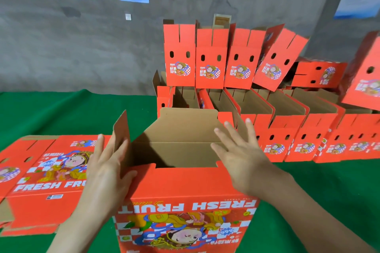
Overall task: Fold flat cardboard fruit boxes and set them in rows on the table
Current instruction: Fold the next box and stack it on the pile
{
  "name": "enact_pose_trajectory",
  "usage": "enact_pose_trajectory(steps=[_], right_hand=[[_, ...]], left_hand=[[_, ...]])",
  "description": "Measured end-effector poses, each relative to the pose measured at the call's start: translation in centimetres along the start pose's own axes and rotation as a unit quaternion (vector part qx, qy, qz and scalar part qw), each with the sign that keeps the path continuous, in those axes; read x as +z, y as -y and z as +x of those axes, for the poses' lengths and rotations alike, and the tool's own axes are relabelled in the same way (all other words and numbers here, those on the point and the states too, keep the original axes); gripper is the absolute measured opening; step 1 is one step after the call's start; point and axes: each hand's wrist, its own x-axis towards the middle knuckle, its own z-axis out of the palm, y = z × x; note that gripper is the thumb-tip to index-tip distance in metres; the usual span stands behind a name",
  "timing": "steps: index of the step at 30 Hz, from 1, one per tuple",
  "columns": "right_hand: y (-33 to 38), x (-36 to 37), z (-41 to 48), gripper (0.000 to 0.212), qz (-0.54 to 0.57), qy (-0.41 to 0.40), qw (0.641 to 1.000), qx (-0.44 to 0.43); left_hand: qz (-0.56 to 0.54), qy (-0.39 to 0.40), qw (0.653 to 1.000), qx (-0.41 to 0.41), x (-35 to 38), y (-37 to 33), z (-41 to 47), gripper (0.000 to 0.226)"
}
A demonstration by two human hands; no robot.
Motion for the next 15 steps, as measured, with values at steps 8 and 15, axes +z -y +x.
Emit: enact_pose_trajectory(steps=[8,15], right_hand=[[1.6,1.2,3.4,0.076,0.154,0.016,0.988,0.008],[1.4,4.7,3.4,0.078,0.251,-0.002,0.968,0.017]], left_hand=[[0.034,0.008,0.995,0.089,-0.4,-0.4,0.1,0.087],[-0.044,0.063,0.978,0.192,-0.6,-0.4,0.5,0.123]])
